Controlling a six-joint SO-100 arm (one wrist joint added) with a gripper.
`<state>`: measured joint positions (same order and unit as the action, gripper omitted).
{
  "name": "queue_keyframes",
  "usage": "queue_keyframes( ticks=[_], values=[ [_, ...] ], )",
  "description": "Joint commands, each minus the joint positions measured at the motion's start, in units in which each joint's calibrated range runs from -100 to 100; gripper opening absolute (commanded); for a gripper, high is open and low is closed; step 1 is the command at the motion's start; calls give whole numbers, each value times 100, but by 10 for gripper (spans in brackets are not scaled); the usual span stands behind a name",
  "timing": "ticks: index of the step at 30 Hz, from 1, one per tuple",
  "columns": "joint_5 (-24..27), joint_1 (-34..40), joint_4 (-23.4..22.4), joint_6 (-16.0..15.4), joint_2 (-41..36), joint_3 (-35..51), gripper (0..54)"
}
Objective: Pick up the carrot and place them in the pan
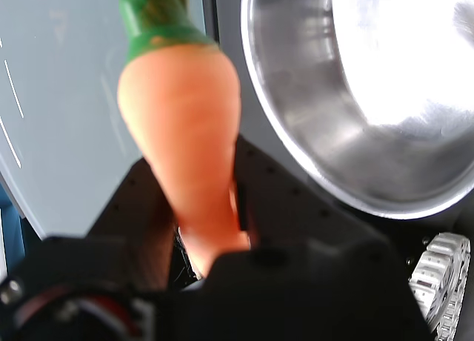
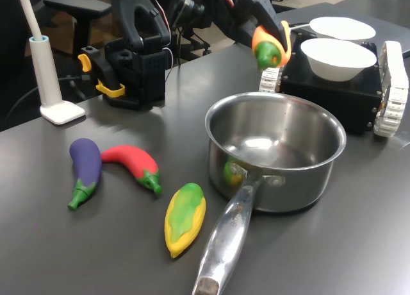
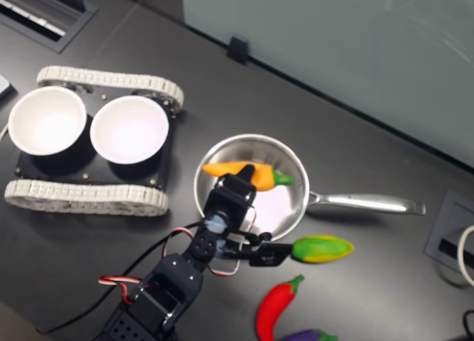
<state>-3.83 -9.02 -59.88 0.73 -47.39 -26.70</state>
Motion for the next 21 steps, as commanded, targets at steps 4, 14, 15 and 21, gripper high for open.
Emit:
queue_keyframes(
  ticks=[4, 14, 15, 21],
  values=[
    [29, 122, 534, 137, 20, -34, 1],
    [54, 203, 815, 145, 70, -470, 1],
    [54, 203, 841, 145, 70, -506, 1],
    [10, 191, 1080, 170, 87, -879, 1]
  ],
)
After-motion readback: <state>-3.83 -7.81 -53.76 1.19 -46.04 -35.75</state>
